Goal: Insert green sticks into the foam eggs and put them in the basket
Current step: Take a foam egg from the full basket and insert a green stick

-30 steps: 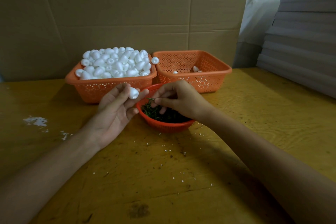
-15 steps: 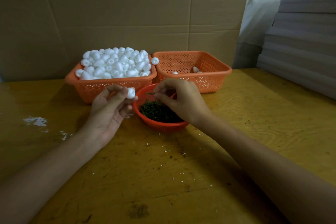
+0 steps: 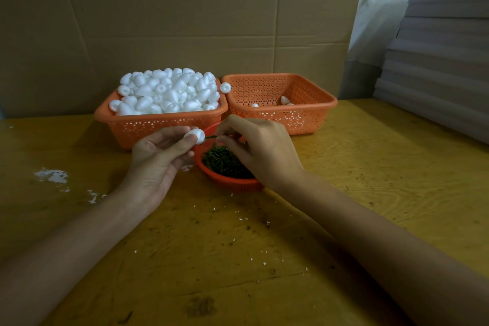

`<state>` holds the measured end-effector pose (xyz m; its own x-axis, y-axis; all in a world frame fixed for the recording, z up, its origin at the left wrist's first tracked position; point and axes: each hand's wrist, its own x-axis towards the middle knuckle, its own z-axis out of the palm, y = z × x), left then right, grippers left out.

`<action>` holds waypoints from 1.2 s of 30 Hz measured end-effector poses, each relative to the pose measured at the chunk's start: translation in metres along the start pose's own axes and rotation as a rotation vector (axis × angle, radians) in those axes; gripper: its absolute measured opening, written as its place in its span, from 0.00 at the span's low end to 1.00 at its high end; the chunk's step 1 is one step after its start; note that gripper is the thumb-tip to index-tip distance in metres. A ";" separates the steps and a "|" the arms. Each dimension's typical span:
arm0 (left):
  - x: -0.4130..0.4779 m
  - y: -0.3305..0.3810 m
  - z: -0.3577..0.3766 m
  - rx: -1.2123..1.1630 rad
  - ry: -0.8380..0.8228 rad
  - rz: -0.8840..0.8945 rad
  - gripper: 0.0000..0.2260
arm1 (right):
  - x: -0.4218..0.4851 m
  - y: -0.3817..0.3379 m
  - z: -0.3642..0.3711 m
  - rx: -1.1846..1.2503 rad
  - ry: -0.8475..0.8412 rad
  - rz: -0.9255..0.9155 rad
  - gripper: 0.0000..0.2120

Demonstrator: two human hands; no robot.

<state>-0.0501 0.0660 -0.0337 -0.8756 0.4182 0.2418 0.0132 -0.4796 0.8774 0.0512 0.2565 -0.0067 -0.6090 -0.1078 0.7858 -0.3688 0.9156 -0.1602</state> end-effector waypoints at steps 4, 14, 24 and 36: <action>-0.001 0.000 0.001 -0.010 0.006 -0.007 0.08 | -0.001 0.001 0.001 0.042 0.032 0.010 0.04; -0.002 0.000 0.002 0.002 -0.022 0.015 0.13 | 0.000 0.001 0.000 0.021 -0.005 -0.028 0.05; -0.005 -0.003 0.005 0.124 -0.030 0.094 0.14 | 0.002 0.002 -0.001 0.045 -0.108 -0.062 0.07; -0.006 -0.005 0.006 0.066 -0.048 0.086 0.15 | 0.004 -0.002 -0.003 0.017 -0.172 -0.062 0.10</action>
<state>-0.0422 0.0708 -0.0373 -0.8458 0.4149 0.3355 0.1206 -0.4639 0.8776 0.0515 0.2556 -0.0010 -0.6952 -0.2302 0.6809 -0.4207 0.8984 -0.1258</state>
